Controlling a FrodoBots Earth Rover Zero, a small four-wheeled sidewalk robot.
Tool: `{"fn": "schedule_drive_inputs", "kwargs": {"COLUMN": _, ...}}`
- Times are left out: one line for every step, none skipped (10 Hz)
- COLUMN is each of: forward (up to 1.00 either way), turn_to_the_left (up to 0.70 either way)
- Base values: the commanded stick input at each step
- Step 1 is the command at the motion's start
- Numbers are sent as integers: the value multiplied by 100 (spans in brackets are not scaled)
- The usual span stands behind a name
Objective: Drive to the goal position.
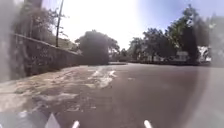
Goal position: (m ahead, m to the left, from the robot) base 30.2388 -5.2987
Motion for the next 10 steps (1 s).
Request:
{"fn": "schedule_drive_inputs", "kwargs": {"forward": 100, "turn_to_the_left": 0}}
{"fn": "schedule_drive_inputs", "kwargs": {"forward": 100, "turn_to_the_left": 0}}
{"fn": "schedule_drive_inputs", "kwargs": {"forward": 100, "turn_to_the_left": 0}}
{"fn": "schedule_drive_inputs", "kwargs": {"forward": 100, "turn_to_the_left": 0}}
{"fn": "schedule_drive_inputs", "kwargs": {"forward": 100, "turn_to_the_left": 0}}
{"fn": "schedule_drive_inputs", "kwargs": {"forward": 100, "turn_to_the_left": 0}}
{"fn": "schedule_drive_inputs", "kwargs": {"forward": 100, "turn_to_the_left": 0}}
{"fn": "schedule_drive_inputs", "kwargs": {"forward": 100, "turn_to_the_left": 0}}
{"fn": "schedule_drive_inputs", "kwargs": {"forward": 100, "turn_to_the_left": 0}}
{"fn": "schedule_drive_inputs", "kwargs": {"forward": 100, "turn_to_the_left": 0}}
